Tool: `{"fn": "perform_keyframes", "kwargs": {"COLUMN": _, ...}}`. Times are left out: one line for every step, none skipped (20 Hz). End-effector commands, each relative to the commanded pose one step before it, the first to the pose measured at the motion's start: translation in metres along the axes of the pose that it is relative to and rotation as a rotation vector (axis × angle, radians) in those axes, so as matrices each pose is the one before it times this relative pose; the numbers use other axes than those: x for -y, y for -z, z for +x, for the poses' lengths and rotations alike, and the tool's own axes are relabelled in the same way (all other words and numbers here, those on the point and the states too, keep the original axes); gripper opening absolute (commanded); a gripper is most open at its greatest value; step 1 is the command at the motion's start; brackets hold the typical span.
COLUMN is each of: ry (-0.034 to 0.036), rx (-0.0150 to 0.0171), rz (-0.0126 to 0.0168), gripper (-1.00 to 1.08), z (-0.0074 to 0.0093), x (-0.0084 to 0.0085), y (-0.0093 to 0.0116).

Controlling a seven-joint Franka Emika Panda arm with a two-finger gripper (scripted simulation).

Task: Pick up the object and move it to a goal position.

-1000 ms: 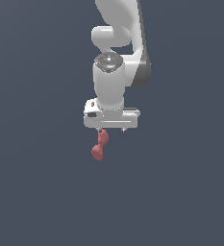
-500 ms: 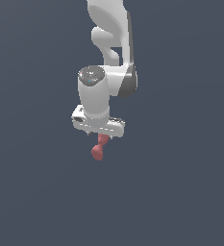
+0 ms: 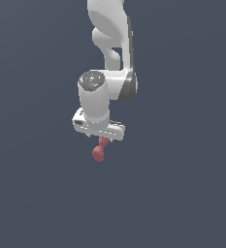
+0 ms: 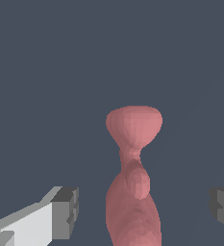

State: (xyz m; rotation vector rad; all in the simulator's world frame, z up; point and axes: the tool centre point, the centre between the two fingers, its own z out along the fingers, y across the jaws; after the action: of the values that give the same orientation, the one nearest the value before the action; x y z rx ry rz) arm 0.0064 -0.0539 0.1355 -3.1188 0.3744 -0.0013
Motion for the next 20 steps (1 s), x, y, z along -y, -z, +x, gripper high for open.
{"fn": "perform_keyframes", "kwargs": {"ry": -0.00152, "rx": 0.00110, "rz": -0.00044, "gripper": 1.00, "z": -0.00064, "x": -0.00047, "y": -0.01159}}
{"fn": "perform_keyframes", "kwargs": {"ry": -0.00068, "rx": -0.00006, "rz": -0.00008, "gripper": 1.00, "z": -0.00017, "x": -0.00014, "y": -0.00572}}
{"fn": "perform_keyframes", "kwargs": {"ry": -0.00068, "rx": -0.00006, "rz": -0.00008, "gripper": 1.00, "z": -0.00013, "x": -0.00017, "y": -0.00513}}
{"fn": "perform_keyframes", "kwargs": {"ry": -0.00048, "rx": -0.00005, "rz": -0.00005, "gripper": 1.00, "z": -0.00009, "x": -0.00007, "y": -0.00446}}
{"fn": "perform_keyframes", "kwargs": {"ry": -0.00048, "rx": -0.00005, "rz": -0.00005, "gripper": 1.00, "z": -0.00002, "x": -0.00010, "y": -0.00379}}
{"fn": "perform_keyframes", "kwargs": {"ry": -0.00049, "rx": -0.00004, "rz": -0.00003, "gripper": 1.00, "z": 0.00007, "x": -0.00012, "y": -0.00313}}
{"fn": "perform_keyframes", "kwargs": {"ry": 0.00000, "rx": 0.00000, "rz": 0.00000, "gripper": 1.00, "z": 0.00013, "x": 0.00016, "y": -0.00248}}
{"fn": "perform_keyframes", "kwargs": {"ry": -0.00048, "rx": -0.00004, "rz": 0.00004, "gripper": 1.00, "z": 0.00028, "x": -0.00016, "y": -0.00179}}
{"fn": "perform_keyframes", "kwargs": {"ry": 0.00000, "rx": 0.00000, "rz": 0.00000, "gripper": 1.00, "z": 0.00034, "x": 0.00013, "y": -0.00114}}
{"fn": "perform_keyframes", "kwargs": {"ry": 0.00000, "rx": 0.00000, "rz": 0.00000, "gripper": 1.00, "z": 0.00036, "x": 0.00009, "y": -0.00047}}
{"fn": "perform_keyframes", "kwargs": {"ry": 0.00000, "rx": 0.00000, "rz": 0.00000, "gripper": 1.00, "z": 0.00016, "x": 0.00003, "y": -0.00007}}
{"fn": "perform_keyframes", "kwargs": {"ry": 0.00000, "rx": 0.00000, "rz": 0.00000, "gripper": -1.00, "z": 0.00000, "x": 0.00000, "y": 0.00000}}
{"fn": "perform_keyframes", "kwargs": {"ry": 0.00000, "rx": 0.00000, "rz": 0.00000, "gripper": -1.00, "z": 0.00000, "x": 0.00000, "y": 0.00000}}
{"fn": "perform_keyframes", "kwargs": {"ry": 0.00000, "rx": 0.00000, "rz": 0.00000, "gripper": -1.00, "z": 0.00000, "x": 0.00000, "y": 0.00000}}
{"fn": "perform_keyframes", "kwargs": {"ry": 0.00000, "rx": 0.00000, "rz": 0.00000, "gripper": -1.00, "z": 0.00000, "x": 0.00000, "y": 0.00000}}
{"fn": "perform_keyframes", "kwargs": {"ry": 0.00000, "rx": 0.00000, "rz": 0.00000, "gripper": -1.00, "z": 0.00000, "x": 0.00000, "y": 0.00000}}
{"fn": "perform_keyframes", "kwargs": {"ry": 0.00000, "rx": 0.00000, "rz": 0.00000, "gripper": -1.00, "z": 0.00000, "x": 0.00000, "y": 0.00000}}
{"fn": "perform_keyframes", "kwargs": {"ry": 0.00000, "rx": 0.00000, "rz": 0.00000, "gripper": -1.00, "z": 0.00000, "x": 0.00000, "y": 0.00000}}
{"fn": "perform_keyframes", "kwargs": {"ry": 0.00000, "rx": 0.00000, "rz": 0.00000, "gripper": -1.00, "z": 0.00000, "x": 0.00000, "y": 0.00000}}
{"fn": "perform_keyframes", "kwargs": {"ry": 0.00000, "rx": 0.00000, "rz": 0.00000, "gripper": -1.00, "z": 0.00000, "x": 0.00000, "y": 0.00000}}
